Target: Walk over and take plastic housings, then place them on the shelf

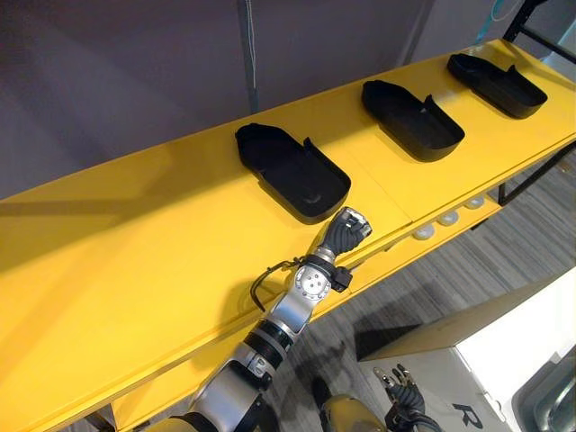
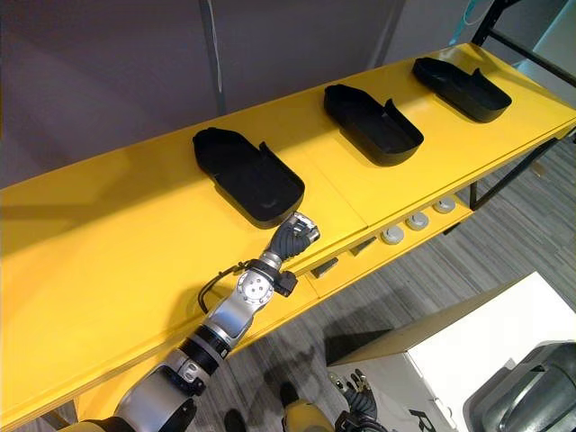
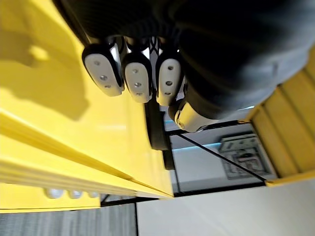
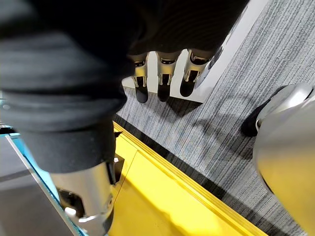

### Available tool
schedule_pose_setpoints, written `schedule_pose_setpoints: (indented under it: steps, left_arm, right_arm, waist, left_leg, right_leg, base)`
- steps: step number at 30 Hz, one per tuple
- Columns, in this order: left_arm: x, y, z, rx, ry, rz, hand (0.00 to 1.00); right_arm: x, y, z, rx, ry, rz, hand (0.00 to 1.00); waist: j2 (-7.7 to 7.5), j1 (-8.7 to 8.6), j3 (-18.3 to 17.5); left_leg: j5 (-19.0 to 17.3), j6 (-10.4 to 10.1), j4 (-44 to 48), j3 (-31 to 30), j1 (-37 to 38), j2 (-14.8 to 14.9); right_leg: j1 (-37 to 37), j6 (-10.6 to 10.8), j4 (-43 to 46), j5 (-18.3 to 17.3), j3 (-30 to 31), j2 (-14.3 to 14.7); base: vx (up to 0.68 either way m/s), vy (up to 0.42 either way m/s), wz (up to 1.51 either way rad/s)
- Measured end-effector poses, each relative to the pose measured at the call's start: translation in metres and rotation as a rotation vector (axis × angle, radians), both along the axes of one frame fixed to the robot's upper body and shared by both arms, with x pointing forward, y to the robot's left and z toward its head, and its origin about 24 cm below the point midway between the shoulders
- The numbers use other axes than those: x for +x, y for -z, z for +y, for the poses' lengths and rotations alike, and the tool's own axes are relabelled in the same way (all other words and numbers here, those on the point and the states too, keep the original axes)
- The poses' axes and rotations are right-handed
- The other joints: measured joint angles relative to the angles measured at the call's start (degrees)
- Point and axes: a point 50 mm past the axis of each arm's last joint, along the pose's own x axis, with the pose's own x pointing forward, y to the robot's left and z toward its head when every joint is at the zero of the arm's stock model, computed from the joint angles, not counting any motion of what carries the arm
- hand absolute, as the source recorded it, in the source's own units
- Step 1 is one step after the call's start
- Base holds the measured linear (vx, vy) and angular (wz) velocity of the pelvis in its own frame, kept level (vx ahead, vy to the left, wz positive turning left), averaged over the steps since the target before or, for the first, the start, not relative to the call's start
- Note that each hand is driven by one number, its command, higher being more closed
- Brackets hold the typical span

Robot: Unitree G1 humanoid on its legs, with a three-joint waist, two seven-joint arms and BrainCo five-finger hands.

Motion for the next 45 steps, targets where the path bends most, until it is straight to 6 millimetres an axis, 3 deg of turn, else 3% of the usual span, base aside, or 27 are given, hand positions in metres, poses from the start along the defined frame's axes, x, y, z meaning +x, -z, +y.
schedule_pose_setpoints:
  steps: [12,24,27,30,34,38,41,43,45]
  left_arm:
    - [0.022,-0.009,0.02,0.049,-0.102,-0.002,1.0]
    - [0.024,-0.014,0.026,0.008,-0.166,-0.017,1.0]
    - [0.015,-0.026,0.023,-0.038,-0.154,-0.08,1.0]
    - [-0.008,-0.033,0.017,-0.147,-0.103,-0.126,1.0]
    - [-0.032,-0.051,0.025,-0.284,-0.081,-0.217,1.0]
    - [-0.056,-0.076,0.05,-0.382,-0.101,-0.375,1.0]
    - [-0.077,-0.092,0.088,-0.459,-0.213,-0.522,1.0]
    - [-0.083,-0.089,0.117,-0.475,-0.345,-0.555,1.0]
    - [-0.096,-0.072,0.16,-0.457,-0.561,-0.541,1.0]
  right_arm:
    - [0.009,-0.002,0.005,0.011,-0.006,-0.022,0.0]
    - [0.008,-0.002,0.005,0.01,-0.006,-0.021,0.0]
    - [0.007,-0.002,0.005,0.01,-0.004,-0.017,0.0]
    - [0.0,0.001,0.004,0.007,0.005,0.002,0.0]
    - [-0.003,0.002,0.003,0.006,0.01,0.011,0.0]
    - [-0.01,0.004,0.002,0.005,0.015,0.032,0.0]
    - [-0.015,0.006,0.001,0.003,0.014,0.05,0.0]
    - [-0.018,0.008,0.0,0.002,0.013,0.062,0.0]
    - [-0.022,0.01,-0.002,-0.002,0.011,0.08,0.0]
  waist:
    - [0.07,-0.02,1.57]
    - [0.17,0.19,1.8]
    - [0.29,0.38,1.87]
    - [0.56,0.96,2.06]
    - [0.6,2.73,2.03]
    - [0.65,3.96,1.97]
    - [0.92,5.06,1.66]
    - [1.02,5.64,1.18]
    - [1.17,6.05,-0.18]
  left_leg:
    - [-0.1,-0.11,0.17,0.56,-0.57,0.3]
    - [-0.16,-0.22,0.43,-0.19,0.3,0.29]
    - [-0.14,-0.21,0.45,-0.47,0.49,0.19]
    - [-0.14,-0.21,0.36,-1.7,1.86,0.08]
    - [-0.12,-0.22,0.43,-2.25,2.01,0.08]
    - [-0.13,-0.24,0.29,-3.43,3.35,0.07]
    - [-0.13,-0.24,0.3,-4.45,3.48,-0.01]
    - [-0.03,-0.23,0.41,-5.35,3.45,-0.04]
    - [0.0,-0.26,0.57,-7.04,3.42,-0.14]
  right_leg:
    - [-0.72,-0.01,0.06,0.01,0.37,0.38]
    - [0.6,-0.03,0.04,-0.01,-0.47,0.15]
    - [0.96,-0.03,0.02,-0.02,-0.8,-0.05]
    - [2.81,-0.08,-0.04,-0.44,-2.05,-0.42]
    - [3.21,-0.15,-0.07,-0.51,-2.97,-0.55]
    - [5.12,-0.35,-0.64,-0.74,-3.86,-0.77]
    - [5.87,-0.42,-0.96,-0.93,-5.15,-1.03]
    - [6.23,-0.5,-1.03,-1.1,-6.1,-1.18]
    - [6.87,-0.35,-1.0,-1.67,-8.06,-1.61]
  base:
    - [-0.01,0.002,-0.02]
    - [-0.01,0.001,0.03]
    - [-0.03,0.005,0.06]
    - [0.0,0.004,0.18]
    - [-0.02,0.0,0.11]
    - [0.0,0.002,0.15]
    - [0.0,0.0,0.16]
    - [0.01,-0.005,0.25]
    - [0.03,-0.011,0.37]
